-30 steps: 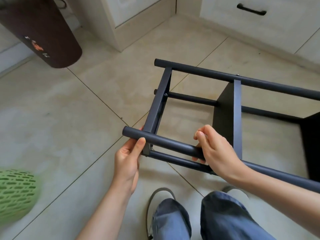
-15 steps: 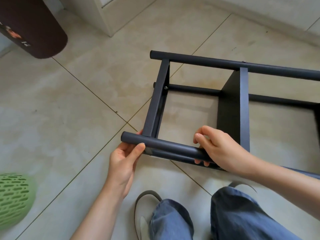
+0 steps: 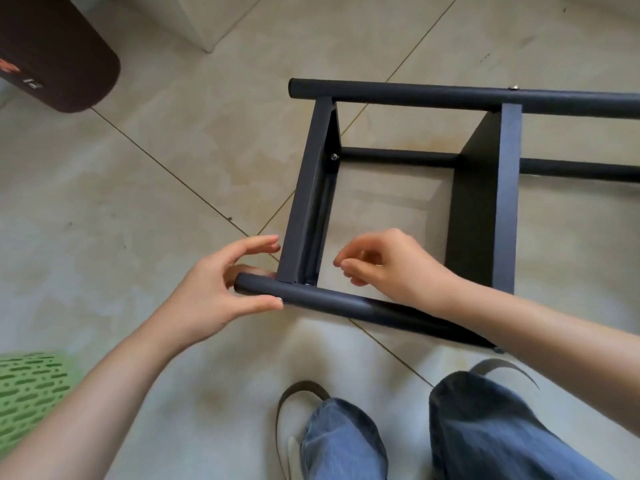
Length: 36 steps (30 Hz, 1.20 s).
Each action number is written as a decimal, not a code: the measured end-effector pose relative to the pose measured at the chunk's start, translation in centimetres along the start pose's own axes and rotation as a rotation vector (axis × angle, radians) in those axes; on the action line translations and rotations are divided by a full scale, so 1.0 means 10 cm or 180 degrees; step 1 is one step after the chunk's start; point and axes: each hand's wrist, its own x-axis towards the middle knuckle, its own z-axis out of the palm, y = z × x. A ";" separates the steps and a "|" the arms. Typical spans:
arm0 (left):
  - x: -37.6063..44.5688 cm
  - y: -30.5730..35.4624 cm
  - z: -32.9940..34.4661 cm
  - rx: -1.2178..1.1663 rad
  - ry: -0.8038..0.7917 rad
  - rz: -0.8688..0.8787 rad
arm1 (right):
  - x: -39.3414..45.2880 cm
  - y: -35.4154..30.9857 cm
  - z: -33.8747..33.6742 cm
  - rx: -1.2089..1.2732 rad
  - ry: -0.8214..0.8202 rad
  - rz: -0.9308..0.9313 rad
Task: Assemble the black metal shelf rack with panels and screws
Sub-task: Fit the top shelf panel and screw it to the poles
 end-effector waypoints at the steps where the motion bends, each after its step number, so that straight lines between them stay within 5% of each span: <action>1: 0.05 0.07 -0.07 0.0506 -0.0226 0.0090 | 0.01 0.02 0.02 0.0022 -0.0001 -0.0023; 5: 0.31 0.33 -0.23 0.3042 -0.0625 0.1383 | 0.03 0.11 0.00 0.0110 0.0063 -0.0019; 9: 0.58 0.46 -0.19 0.4094 -0.1125 0.1829 | 0.04 0.12 0.02 0.0048 -0.0061 -0.0173; 16: 0.66 0.39 -0.19 0.3435 -0.1254 0.2055 | 0.01 0.14 -0.02 0.0124 -0.0072 -0.0211; 24: 0.62 0.35 -0.16 0.2613 -0.1378 0.1672 | 0.10 0.16 0.03 0.0713 -0.0236 0.0026; 36: 0.55 0.34 -0.18 0.2603 -0.1248 0.1421 | 0.40 0.09 0.17 0.1032 -0.0245 0.0286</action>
